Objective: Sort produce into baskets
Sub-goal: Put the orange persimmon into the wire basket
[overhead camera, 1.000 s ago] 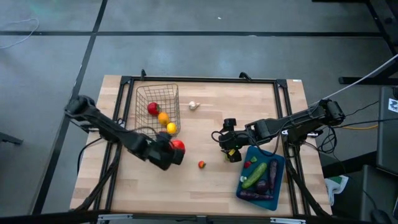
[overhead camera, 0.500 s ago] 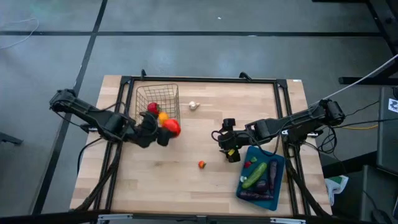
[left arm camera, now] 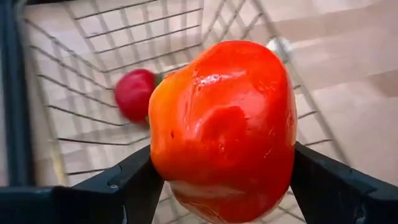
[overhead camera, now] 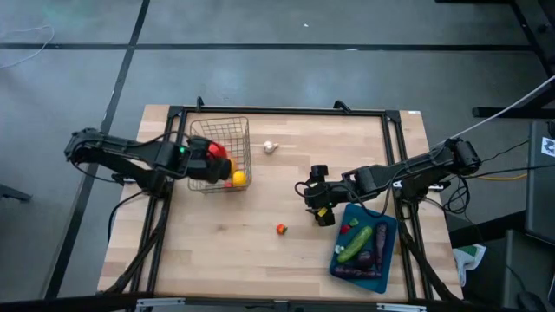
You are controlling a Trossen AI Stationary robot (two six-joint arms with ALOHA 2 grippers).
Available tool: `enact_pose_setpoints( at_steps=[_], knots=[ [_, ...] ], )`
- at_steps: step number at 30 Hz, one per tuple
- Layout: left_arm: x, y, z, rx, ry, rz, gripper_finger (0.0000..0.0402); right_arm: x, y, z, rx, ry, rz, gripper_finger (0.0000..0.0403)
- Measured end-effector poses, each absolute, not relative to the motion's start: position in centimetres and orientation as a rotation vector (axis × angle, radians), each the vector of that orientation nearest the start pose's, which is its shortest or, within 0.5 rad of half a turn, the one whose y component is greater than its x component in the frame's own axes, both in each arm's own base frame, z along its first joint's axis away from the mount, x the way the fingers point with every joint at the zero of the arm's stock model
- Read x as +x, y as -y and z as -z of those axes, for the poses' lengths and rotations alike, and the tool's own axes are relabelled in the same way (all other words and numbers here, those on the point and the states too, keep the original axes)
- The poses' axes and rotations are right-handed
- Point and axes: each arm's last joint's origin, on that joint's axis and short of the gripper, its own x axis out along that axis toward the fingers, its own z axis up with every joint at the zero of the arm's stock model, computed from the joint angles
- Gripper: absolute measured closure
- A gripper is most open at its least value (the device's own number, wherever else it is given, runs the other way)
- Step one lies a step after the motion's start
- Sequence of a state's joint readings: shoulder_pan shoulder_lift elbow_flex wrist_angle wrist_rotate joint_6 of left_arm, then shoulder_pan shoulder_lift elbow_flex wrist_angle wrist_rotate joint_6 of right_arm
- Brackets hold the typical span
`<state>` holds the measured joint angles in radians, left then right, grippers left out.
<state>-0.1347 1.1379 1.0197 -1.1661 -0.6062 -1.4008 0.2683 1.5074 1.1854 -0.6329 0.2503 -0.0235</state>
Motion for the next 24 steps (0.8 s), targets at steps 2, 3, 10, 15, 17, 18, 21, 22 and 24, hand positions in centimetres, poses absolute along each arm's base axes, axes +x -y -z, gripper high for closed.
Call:
enact_pose_setpoints(
  at_steps=[2, 3, 10, 15, 17, 18, 21, 22, 24],
  knots=[
    [18.6, 0.5, -28.3, -0.728, -0.704, -1.107, 0.0105, 30.1, -7.5, -26.8, -0.266, -0.922, -0.028, 0.0015],
    [18.6, 0.4, -28.0, -0.731, -0.725, -1.101, 0.0105, 30.1, -7.5, -26.8, -0.266, -0.922, -0.027, 0.0015],
    [18.7, 0.7, -25.7, -0.833, -0.893, -1.033, 0.0105, 30.1, -7.5, -26.8, -0.265, -0.919, -0.027, 0.0015],
    [18.4, 0.8, -25.0, -0.828, -0.920, -1.037, 0.0105, 30.1, -7.5, -26.8, -0.265, -0.919, -0.028, 0.0015],
    [18.4, 0.8, -24.7, -0.828, -0.923, -1.044, 0.0105, 30.1, -7.5, -26.8, -0.265, -0.919, -0.027, 0.0015],
    [18.3, 0.8, -24.6, -0.826, -0.927, -1.047, 0.0105, 30.1, -7.5, -26.8, -0.265, -0.919, -0.027, 0.0015],
    [18.2, 0.8, -24.4, -0.818, -0.935, -1.047, 0.0105, 30.1, -7.5, -26.8, -0.265, -0.919, -0.027, 0.0015],
    [18.3, 0.8, -24.4, -0.816, -0.936, -1.046, 0.0105, 30.1, -7.5, -26.8, -0.265, -0.919, -0.028, 0.0015],
    [18.3, 0.8, -24.4, -0.816, -0.936, -1.046, 0.0105, 30.1, -7.5, -26.8, -0.265, -0.919, -0.027, 0.0015]
  ],
)
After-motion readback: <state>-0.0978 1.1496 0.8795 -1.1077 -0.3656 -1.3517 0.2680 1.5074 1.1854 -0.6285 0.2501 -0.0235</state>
